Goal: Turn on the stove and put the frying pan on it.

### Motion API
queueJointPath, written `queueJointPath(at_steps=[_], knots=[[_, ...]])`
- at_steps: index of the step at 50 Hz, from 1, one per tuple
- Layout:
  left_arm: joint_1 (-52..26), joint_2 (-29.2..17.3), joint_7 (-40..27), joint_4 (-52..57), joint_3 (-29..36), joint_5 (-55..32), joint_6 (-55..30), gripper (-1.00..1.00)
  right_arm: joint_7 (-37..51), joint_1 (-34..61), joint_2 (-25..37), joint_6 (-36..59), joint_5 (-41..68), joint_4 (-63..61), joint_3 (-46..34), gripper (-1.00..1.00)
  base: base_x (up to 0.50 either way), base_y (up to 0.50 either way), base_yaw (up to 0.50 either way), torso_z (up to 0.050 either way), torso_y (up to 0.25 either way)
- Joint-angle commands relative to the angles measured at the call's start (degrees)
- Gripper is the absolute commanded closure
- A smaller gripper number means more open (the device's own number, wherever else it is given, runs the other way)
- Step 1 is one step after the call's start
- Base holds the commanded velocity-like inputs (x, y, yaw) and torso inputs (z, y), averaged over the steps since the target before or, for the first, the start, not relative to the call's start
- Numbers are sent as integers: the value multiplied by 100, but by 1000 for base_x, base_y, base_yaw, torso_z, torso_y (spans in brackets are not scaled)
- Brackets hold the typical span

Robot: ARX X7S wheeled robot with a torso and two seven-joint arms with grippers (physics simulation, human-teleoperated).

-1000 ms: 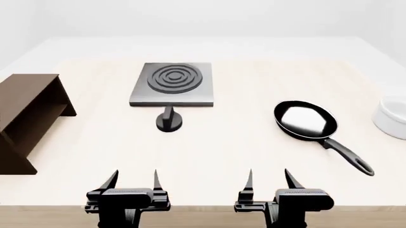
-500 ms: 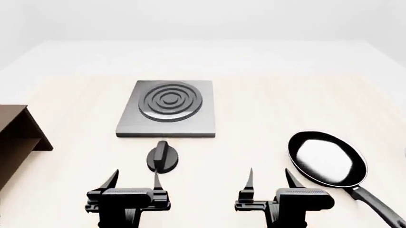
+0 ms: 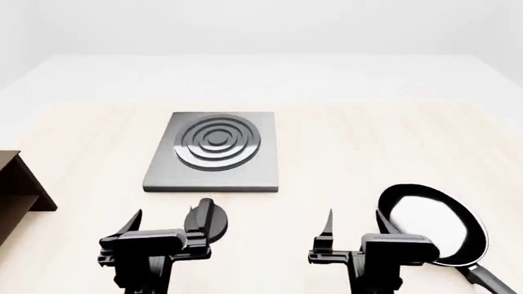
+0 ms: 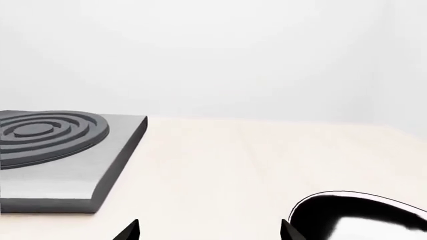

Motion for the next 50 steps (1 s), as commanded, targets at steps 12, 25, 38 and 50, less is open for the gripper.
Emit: queueJointPath(at_steps=[12, 25, 38, 50], knots=[[-342, -370, -163, 628, -126, -276, -1043, -100, 257, 48, 307, 1419, 160, -1576, 134, -100, 0, 0, 0, 0, 0], [-538, -421, -246, -565, -27, 151, -306, -100, 316, 69, 366, 1458, 220, -1674, 156, -100, 0, 0, 0, 0, 0], [-660, -373, -281, -1361, 253, 460, 31, -100, 366, 96, 400, 1480, 235, -1670, 128, -100, 0, 0, 0, 0, 0], [-736, -294, -263, -1852, 613, 715, 200, -100, 413, 89, 448, 1446, 249, -1682, 128, -100, 0, 0, 0, 0, 0]])
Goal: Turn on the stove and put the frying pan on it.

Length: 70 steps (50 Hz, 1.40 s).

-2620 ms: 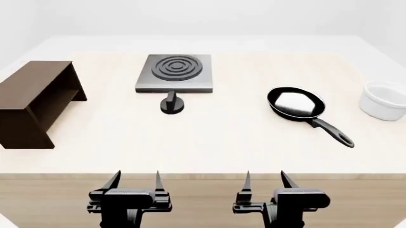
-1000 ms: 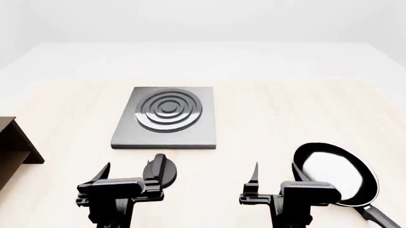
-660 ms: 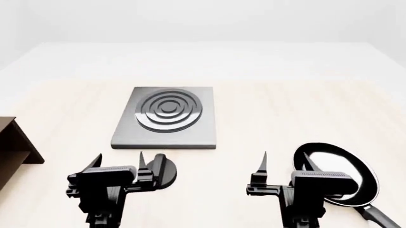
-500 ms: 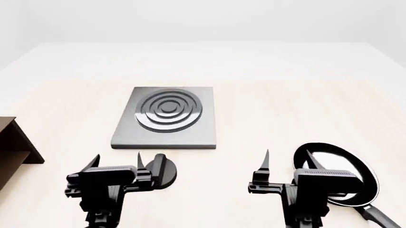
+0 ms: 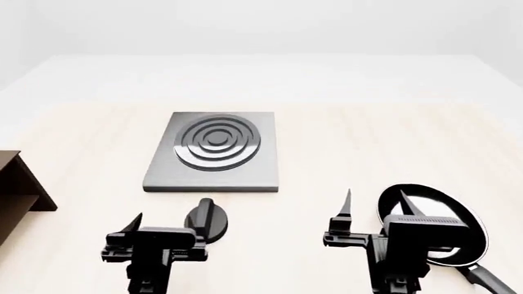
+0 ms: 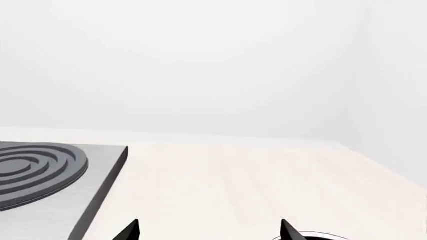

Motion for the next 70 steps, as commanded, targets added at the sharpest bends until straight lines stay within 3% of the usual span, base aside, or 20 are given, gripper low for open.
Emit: queueJointPath(at_steps=[1, 14, 24, 34, 42, 59, 70], knots=[[-51, 31, -8, -357, 214, 165, 144, -100, 39, 0, 38, -6, 22, -11, -12, -100, 0, 0, 0, 0, 0], [-65, 62, 89, -196, 448, 210, 104, -100, 73, -19, 74, -1, 58, -57, -30, -100, 0, 0, 0, 0, 0], [349, -105, 497, 1429, 754, -15, -330, -100, 96, 0, 103, -16, 98, -12, -12, -100, 0, 0, 0, 0, 0], [594, -330, 314, 3602, -54, -1099, -1518, -100, 95, 43, 151, 131, 109, -71, -93, -100, 0, 0, 0, 0, 0], [534, -401, 88, 3996, -475, -1403, -1847, -100, -13, 48, 255, 260, 244, -293, -106, -100, 0, 0, 0, 0, 0], [602, -528, -52, 4050, -754, -1468, -1835, -100, -186, 649, 731, 1898, 572, -1310, -126, -100, 0, 0, 0, 0, 0], [652, -556, -43, 3971, -764, -1451, -1694, -100, -794, 1689, 1314, 3914, 1403, -2400, -217, -100, 0, 0, 0, 0, 0]])
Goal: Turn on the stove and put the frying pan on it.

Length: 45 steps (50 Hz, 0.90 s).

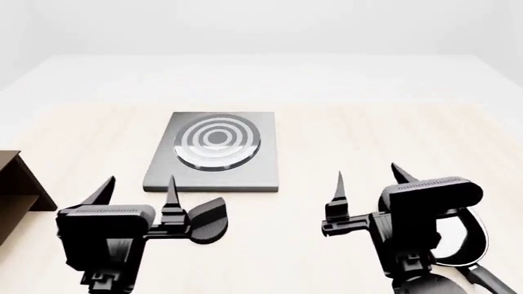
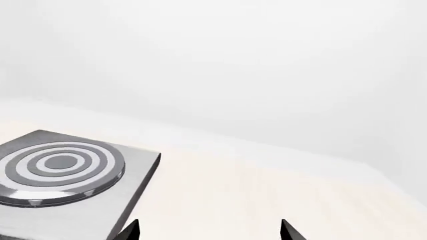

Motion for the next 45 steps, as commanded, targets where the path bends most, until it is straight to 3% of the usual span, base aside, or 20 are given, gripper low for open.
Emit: queueJointPath(at_steps=[1, 7, 12, 15, 27, 37, 40, 45], knots=[[55, -40, -17, -1, -49, -16, 82, -100, -467, 982, 552, 1865, 679, -1024, -129, -100, 0, 0, 0, 0, 0], [76, -56, -14, -19, -98, -66, 124, -100, -713, 2019, 960, 3315, 1103, -1287, -92, -100, 0, 0, 0, 0, 0], [82, -68, -36, -25, -117, -69, 138, -100, -771, 2492, 1495, 3400, 930, -1342, -494, -100, 0, 0, 0, 0, 0], [88, -70, -44, -9, -114, -72, 150, -100, -922, 2822, 2067, 3401, 745, -1256, -1283, -100, 0, 0, 0, 0, 0], [139, -94, -22, -62, -170, -132, 274, -100, -1756, 4031, 2699, 4498, 1048, -462, -2297, -100, 0, 0, 0, 0, 0], [198, -108, -42, -91, -158, -76, 392, -100, -2331, 5036, 3203, 4597, 968, 145, -3734, -100, 0, 0, 0, 0, 0], [198, -114, -41, -100, -156, -89, 394, -100, -2808, 5325, 3626, 4399, 977, 7, -4499, -100, 0, 0, 0, 0, 0], [226, -118, -41, -111, -139, -88, 420, -100, -2990, 5659, 3797, 4370, 795, 267, -4954, -100, 0, 0, 0, 0, 0]])
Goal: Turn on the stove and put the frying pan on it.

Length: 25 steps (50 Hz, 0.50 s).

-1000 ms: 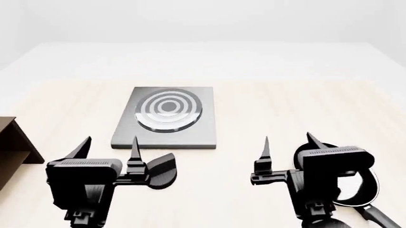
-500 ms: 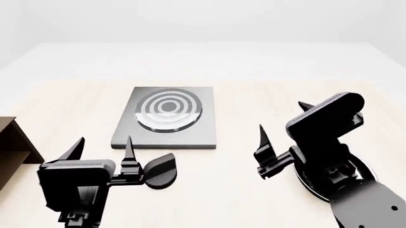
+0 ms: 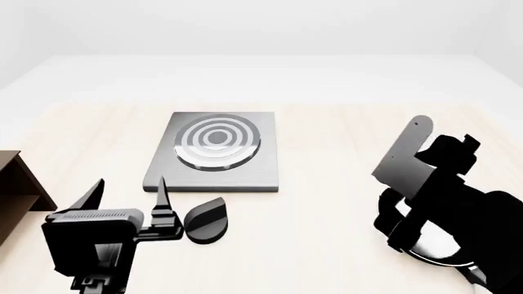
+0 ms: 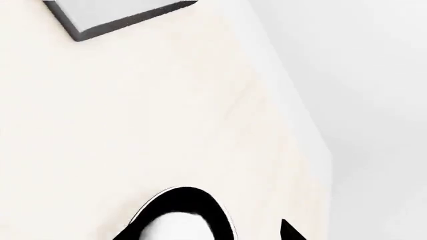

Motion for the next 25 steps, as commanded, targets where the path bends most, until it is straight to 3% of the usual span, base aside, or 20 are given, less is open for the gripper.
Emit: queueJointPath(at_steps=[1, 7, 25], knots=[[41, -14, -5, -30, 13, -9, 61, -100, -723, 964, 647, 47, -160, 430, -1411, -100, 0, 0, 0, 0, 0], [38, -21, -9, -47, 33, -11, 73, -100, -873, 1201, 784, 135, -363, 760, -1987, -100, 0, 0, 0, 0, 0], [17, -62, -47, -54, 53, -35, 63, -100, -1108, 1258, 875, 217, -272, 942, -2414, -100, 0, 0, 0, 0, 0]])
